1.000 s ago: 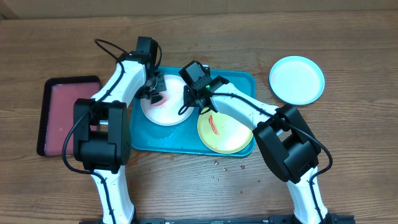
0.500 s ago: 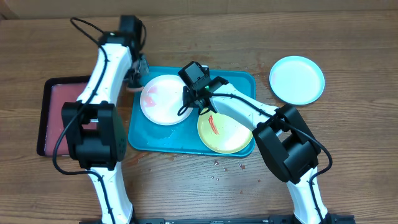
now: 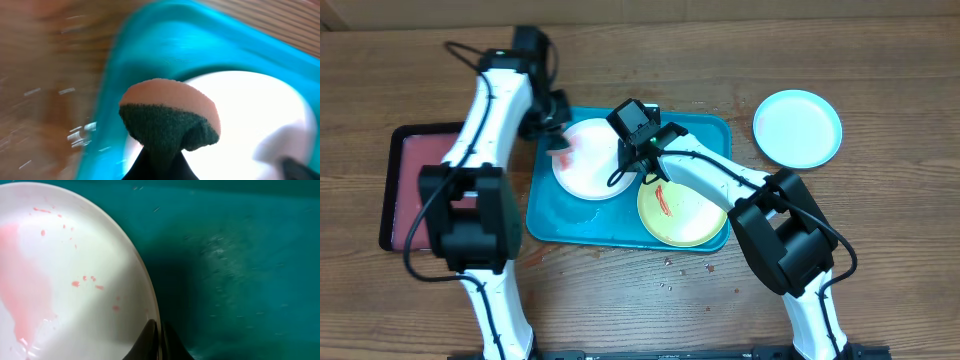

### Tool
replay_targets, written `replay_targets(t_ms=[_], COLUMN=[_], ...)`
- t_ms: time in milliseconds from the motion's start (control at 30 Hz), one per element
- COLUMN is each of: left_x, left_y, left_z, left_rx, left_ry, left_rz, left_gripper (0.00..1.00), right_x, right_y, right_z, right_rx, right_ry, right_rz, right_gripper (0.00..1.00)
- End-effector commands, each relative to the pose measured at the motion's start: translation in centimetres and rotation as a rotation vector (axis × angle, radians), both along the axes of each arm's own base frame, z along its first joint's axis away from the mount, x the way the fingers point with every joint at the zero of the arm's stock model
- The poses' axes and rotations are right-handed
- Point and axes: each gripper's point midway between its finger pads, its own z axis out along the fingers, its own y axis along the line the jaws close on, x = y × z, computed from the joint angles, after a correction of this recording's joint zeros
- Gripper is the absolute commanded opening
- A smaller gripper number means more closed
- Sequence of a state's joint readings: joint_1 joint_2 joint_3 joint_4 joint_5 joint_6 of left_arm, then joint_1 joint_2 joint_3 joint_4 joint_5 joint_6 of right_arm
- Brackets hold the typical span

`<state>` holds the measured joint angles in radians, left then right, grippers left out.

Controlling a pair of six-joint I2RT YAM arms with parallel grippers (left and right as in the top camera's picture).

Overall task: Clean dirty plates on tray and stack at the side
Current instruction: 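Withdraw the left gripper and lift the white plate with the right gripper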

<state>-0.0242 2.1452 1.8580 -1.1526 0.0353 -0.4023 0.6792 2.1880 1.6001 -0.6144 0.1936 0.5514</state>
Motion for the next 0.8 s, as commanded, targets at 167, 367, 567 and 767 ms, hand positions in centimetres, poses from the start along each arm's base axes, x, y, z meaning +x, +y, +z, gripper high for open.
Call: replay_targets(t_ms=[167, 367, 567, 767], left_x=[-5.1, -8.5, -10.1, -10.1], left_y=[15.9, 21.5, 24.7, 24.7], left_z=[9.7, 8.5, 6.7, 6.1], left_rx=[0.162, 0.204, 0.184, 0.118], left_ry=[-0.128, -0.047, -0.002, 0.002], left_rz=[0.543, 0.674, 0.764, 0.780], left_gripper=[0.04, 0.04, 0.04, 0.04], right_x=[1.1, 0.1, -2.5, -4.2], right_y=[1.5, 2.6, 5.4, 7.9], right_z=[9.7, 14.7, 19.7, 23.3], right_rx=[-0.221, -0.627, -1.049, -1.215], right_ry=[-0.327, -0.551, -0.710, -0.805], right_rz=[0.286, 0.462, 0.620, 0.662], right_gripper=[0.04, 0.04, 0.04, 0.04])
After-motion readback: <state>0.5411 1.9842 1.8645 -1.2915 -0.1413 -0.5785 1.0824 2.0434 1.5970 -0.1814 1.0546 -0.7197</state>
